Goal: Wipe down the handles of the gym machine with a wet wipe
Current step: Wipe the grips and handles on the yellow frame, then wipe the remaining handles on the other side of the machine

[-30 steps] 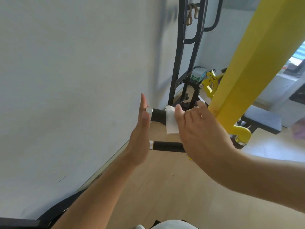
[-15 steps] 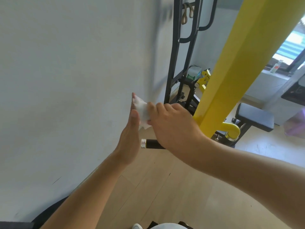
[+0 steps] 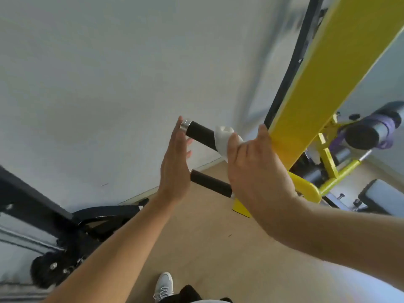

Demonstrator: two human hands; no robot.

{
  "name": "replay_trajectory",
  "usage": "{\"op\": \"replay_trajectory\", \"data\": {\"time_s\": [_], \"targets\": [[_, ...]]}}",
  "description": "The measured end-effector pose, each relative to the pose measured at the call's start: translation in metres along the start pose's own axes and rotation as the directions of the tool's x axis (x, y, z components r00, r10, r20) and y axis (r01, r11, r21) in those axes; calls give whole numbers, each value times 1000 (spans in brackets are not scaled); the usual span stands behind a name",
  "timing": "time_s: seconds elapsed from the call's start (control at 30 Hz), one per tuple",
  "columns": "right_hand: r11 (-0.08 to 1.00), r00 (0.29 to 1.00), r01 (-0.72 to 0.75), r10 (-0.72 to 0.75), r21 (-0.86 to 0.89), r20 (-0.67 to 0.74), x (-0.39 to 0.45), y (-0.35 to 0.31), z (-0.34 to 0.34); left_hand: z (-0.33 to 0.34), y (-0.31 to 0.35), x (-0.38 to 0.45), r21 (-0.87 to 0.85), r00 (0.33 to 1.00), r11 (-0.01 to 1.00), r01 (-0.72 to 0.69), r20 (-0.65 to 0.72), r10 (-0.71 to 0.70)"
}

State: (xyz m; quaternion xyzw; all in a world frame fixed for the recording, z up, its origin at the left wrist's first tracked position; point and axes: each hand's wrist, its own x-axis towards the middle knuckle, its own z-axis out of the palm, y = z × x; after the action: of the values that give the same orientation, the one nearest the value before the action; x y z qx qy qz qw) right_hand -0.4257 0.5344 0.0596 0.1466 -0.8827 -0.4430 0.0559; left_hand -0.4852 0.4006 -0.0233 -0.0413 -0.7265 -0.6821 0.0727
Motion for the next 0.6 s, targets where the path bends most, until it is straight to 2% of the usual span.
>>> {"op": "replay_trajectory", "data": {"time_s": [0.13, 0.23, 0.4, 0.5, 0.6], "targets": [[958, 983, -15, 66, 287, -170, 31, -6, -8, -1, 5, -48, 0, 991, 997, 73, -116, -72], [884, 937, 74, 97, 462, -336, 52, -12, -13, 0, 3, -101, 78, 981, 987, 141, -146, -128], [751, 898, 251, 55, 610, -437, 45, -7, -18, -12, -18, -186, 58, 917, 962, 267, -322, -235], [550, 899, 383, -40, 742, -435, 13, -29, -20, -12, -19, -225, 51, 872, 941, 334, -396, -288], [193, 877, 465, -237, 864, -418, -31, -75, -11, -9, -19, -259, 81, 848, 926, 368, -439, -298]]}}
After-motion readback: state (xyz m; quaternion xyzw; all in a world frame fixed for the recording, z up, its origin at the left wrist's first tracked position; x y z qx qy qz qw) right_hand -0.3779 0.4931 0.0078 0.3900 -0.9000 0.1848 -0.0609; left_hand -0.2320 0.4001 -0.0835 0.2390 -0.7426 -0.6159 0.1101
